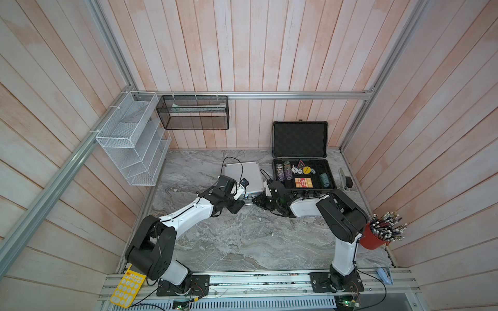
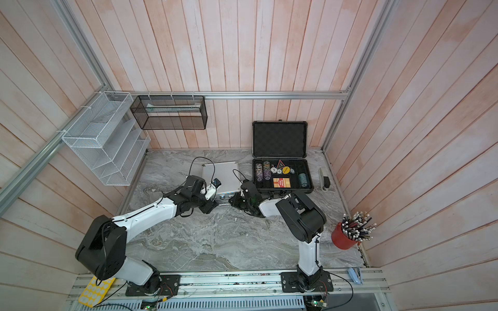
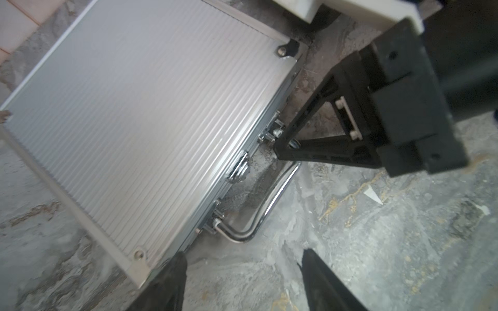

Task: Open the poker set cases
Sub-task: Pick up the poker set case from the center of the board.

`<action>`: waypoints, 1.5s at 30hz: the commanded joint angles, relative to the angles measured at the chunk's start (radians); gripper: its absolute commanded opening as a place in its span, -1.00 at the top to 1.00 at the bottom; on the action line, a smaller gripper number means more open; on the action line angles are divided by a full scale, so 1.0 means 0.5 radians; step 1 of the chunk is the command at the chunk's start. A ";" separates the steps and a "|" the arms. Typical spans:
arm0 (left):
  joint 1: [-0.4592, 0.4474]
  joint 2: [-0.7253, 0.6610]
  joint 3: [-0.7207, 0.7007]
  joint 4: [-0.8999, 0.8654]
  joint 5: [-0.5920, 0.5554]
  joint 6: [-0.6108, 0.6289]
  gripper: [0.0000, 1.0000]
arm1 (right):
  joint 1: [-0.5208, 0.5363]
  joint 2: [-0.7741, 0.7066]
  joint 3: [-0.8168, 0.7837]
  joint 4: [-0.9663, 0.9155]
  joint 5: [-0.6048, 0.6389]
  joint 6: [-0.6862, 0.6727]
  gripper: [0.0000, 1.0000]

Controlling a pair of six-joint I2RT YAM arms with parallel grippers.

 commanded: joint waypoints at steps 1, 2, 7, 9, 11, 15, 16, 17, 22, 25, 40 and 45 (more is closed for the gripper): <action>-0.024 0.122 0.143 -0.048 0.068 0.214 -0.26 | -0.026 -0.121 0.077 0.057 0.000 -0.086 0.95; -0.031 0.155 0.166 -0.057 0.073 0.248 -0.22 | -0.028 -0.124 0.076 0.059 -0.006 -0.086 0.95; -0.029 0.316 0.259 -0.110 -0.008 0.432 0.02 | -0.041 -0.130 0.056 0.080 -0.035 -0.088 0.95; -0.030 0.383 0.337 -0.162 0.012 0.465 0.03 | -0.044 -0.122 0.055 0.086 -0.053 -0.087 0.95; -0.031 0.417 0.385 -0.210 0.073 0.519 0.03 | -0.049 -0.124 0.052 0.096 -0.057 -0.086 0.95; -0.032 0.455 0.408 -0.249 0.085 0.613 0.00 | -0.065 -0.144 0.032 0.117 -0.054 -0.075 0.96; -0.032 0.466 0.407 -0.257 0.071 0.628 -0.01 | -0.071 -0.151 0.026 0.116 -0.054 -0.070 0.95; -0.032 0.474 0.406 -0.262 0.063 0.639 -0.01 | -0.075 -0.155 0.022 0.117 -0.054 -0.067 0.95; -0.035 0.514 0.379 -0.262 0.048 0.671 0.00 | -0.102 -0.161 0.019 0.171 -0.090 -0.057 0.95; -0.038 0.531 0.360 -0.223 0.027 0.686 0.01 | -0.114 -0.163 0.021 0.182 -0.106 -0.058 0.95; -0.059 0.727 0.483 -0.302 -0.075 0.839 0.43 | -0.130 -0.146 0.019 0.197 -0.158 -0.066 0.95; -0.062 0.733 0.488 -0.333 -0.099 0.854 0.56 | -0.142 -0.153 0.019 0.197 -0.168 -0.066 0.95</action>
